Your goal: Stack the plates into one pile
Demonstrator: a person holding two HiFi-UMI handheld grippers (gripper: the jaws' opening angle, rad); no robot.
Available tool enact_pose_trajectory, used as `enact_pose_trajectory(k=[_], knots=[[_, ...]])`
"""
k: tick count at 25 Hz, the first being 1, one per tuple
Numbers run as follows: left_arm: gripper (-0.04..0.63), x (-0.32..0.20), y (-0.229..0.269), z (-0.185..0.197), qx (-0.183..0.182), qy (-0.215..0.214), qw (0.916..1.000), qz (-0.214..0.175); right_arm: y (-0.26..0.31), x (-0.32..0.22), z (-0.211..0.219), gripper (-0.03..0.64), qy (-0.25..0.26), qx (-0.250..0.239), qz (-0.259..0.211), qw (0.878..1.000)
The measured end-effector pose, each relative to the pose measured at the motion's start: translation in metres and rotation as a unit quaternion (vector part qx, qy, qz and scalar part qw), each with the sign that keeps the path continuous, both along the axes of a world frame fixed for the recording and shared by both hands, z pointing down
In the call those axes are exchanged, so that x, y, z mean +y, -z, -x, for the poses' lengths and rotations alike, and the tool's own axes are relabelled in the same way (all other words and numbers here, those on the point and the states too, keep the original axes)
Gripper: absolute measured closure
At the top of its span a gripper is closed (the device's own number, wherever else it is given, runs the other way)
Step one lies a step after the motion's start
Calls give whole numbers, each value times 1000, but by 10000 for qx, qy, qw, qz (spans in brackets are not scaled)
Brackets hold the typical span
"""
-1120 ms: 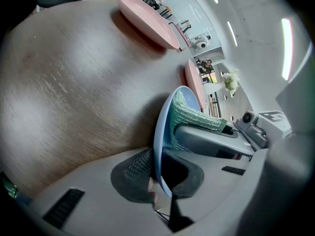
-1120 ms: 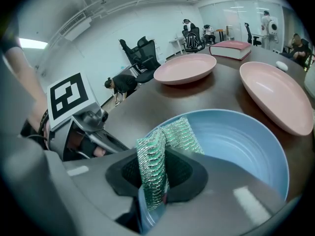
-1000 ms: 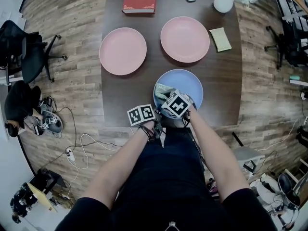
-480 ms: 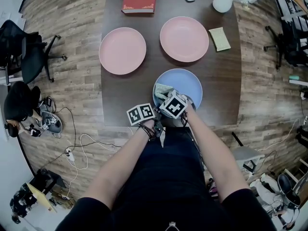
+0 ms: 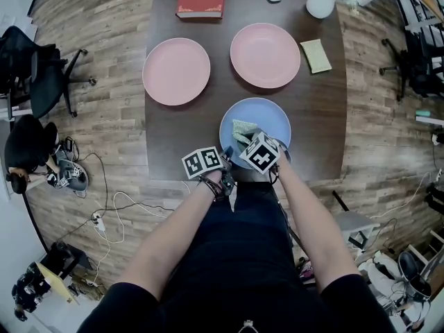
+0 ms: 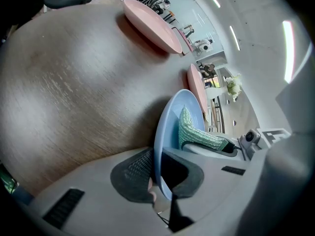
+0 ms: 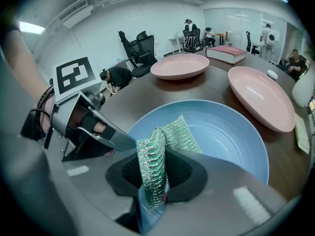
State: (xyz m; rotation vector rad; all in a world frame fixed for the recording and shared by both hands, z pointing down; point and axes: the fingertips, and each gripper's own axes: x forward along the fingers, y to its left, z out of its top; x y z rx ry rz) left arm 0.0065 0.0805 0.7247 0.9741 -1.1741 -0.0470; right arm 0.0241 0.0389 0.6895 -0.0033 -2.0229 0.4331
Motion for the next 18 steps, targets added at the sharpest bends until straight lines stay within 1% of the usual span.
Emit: enact_pose_trajectory(k=[5, 13, 18], knots=[[580, -1, 0, 1, -51, -23, 10000, -25, 0, -7, -16, 534, -176, 0, -84, 9998], [570, -4, 2, 2, -233, -160, 9996, -77, 3, -12, -19, 534, -222, -134, -224, 9994], [560, -4, 4, 2, -293, -174, 9994, -106, 5, -12, -23, 534, -261, -114, -257, 9993]])
